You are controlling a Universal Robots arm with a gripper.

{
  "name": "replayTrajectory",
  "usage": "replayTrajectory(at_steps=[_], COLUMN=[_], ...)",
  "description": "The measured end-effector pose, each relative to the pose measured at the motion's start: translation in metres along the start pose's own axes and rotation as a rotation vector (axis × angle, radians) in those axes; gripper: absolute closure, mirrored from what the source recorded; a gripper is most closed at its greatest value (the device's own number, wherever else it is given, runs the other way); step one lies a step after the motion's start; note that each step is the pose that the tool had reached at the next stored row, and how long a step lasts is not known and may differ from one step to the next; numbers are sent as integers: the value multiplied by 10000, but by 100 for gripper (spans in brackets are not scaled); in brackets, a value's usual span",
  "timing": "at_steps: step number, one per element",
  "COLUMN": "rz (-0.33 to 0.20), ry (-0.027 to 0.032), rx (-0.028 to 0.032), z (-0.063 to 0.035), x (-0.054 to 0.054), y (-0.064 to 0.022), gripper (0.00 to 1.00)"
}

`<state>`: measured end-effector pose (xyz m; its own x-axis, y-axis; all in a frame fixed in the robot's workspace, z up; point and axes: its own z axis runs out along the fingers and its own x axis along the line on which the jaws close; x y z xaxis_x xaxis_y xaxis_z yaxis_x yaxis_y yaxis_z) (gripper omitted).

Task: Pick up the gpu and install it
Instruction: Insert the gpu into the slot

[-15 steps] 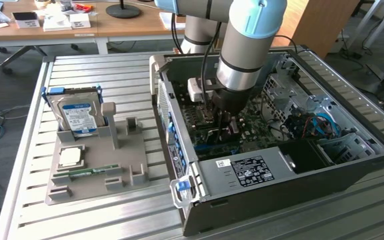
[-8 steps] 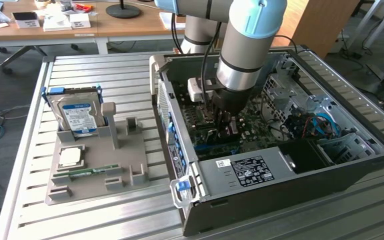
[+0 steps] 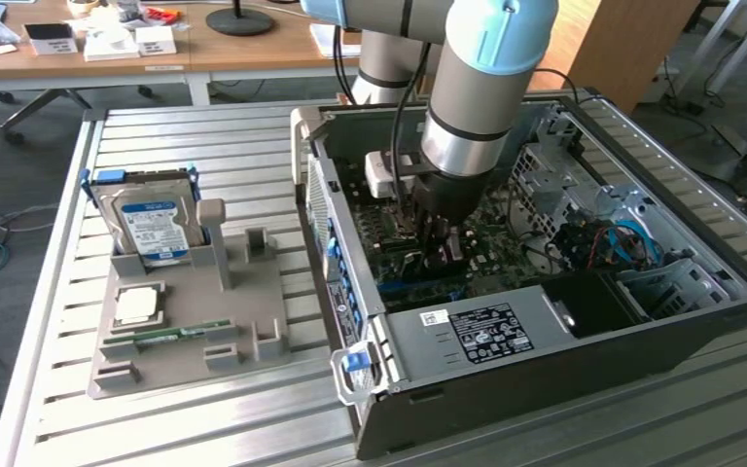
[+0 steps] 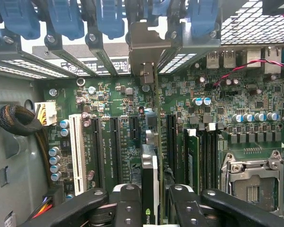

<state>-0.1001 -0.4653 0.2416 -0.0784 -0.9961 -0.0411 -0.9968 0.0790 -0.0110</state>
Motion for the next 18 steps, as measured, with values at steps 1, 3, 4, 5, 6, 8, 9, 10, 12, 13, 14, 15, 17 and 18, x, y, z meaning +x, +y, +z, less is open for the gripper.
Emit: replayTrajectory(at_steps=[1, 3, 4, 5, 6, 8, 9, 10, 12, 13, 14, 15, 17, 18], rz=[-1, -1, -1, 0, -1, 0, -1, -1, -2, -2, -1, 0, 0, -1], ry=[1, 5, 5, 5, 3, 1, 0, 2, -6, -4, -4, -3, -3, -4], rx=[0, 0, -1, -1, -1, -1, -1, -1, 3, 0, 0, 0, 0, 0], z=[0, -1, 0, 0, 1, 6, 12, 20, 40, 42, 43, 43, 43, 43], x=[-2, -8, -12, -14, -15, -16, -16, -15, -15, -15, -14, -15, -15, -14], y=[0, 0, 1, 1, 2, 2, 2, 3, 4, 6, 6, 7, 7, 7], gripper=[73, 73, 73, 73, 73, 73, 73, 73, 73, 73, 73, 73, 73, 73])
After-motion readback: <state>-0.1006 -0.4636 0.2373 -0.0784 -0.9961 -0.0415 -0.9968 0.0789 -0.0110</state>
